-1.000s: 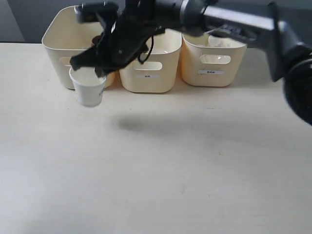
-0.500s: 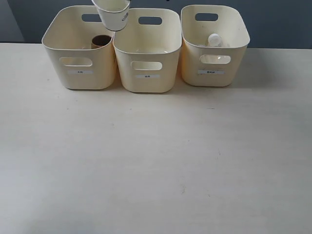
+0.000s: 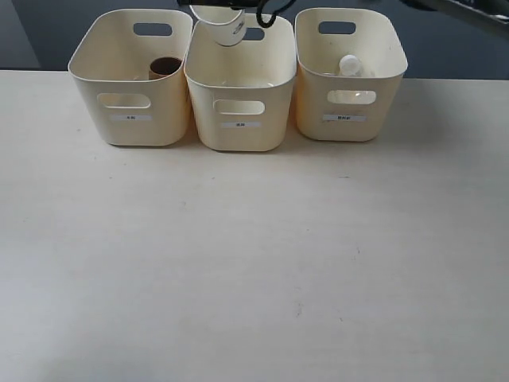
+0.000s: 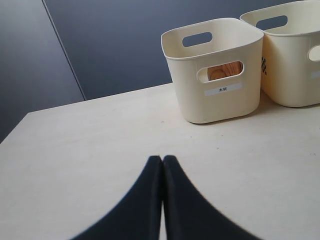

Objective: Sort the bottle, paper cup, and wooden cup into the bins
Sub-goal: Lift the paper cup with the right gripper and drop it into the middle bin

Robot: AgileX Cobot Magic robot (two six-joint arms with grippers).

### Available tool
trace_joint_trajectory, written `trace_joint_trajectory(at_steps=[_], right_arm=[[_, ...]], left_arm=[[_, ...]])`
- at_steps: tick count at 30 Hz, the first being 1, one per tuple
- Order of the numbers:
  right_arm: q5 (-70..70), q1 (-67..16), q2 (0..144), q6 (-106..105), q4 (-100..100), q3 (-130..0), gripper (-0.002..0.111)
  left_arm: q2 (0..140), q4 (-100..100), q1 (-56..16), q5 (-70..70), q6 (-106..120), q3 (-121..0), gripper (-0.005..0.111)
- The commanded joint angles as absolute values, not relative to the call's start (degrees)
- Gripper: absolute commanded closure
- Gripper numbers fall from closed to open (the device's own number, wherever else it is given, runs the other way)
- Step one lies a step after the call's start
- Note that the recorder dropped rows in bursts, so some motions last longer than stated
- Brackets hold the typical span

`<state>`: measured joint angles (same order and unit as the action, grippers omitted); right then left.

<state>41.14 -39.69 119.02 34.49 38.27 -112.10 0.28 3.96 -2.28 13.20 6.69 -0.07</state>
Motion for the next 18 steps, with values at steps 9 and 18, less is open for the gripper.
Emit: trace_joint_trajectory(at_steps=[9, 18], right_arm=[[40.4, -37.6, 124.3, 39.5, 39.9, -112.3, 0.081], [44.2, -37.2, 124.5, 39.6, 38.0, -112.3, 0.053]], left_arm=[[0.0, 4.0, -2.5, 12.9, 6.6, 0.0, 0.107], [0.0, 4.0, -2.5, 12.9, 6.6, 0.0, 0.107]])
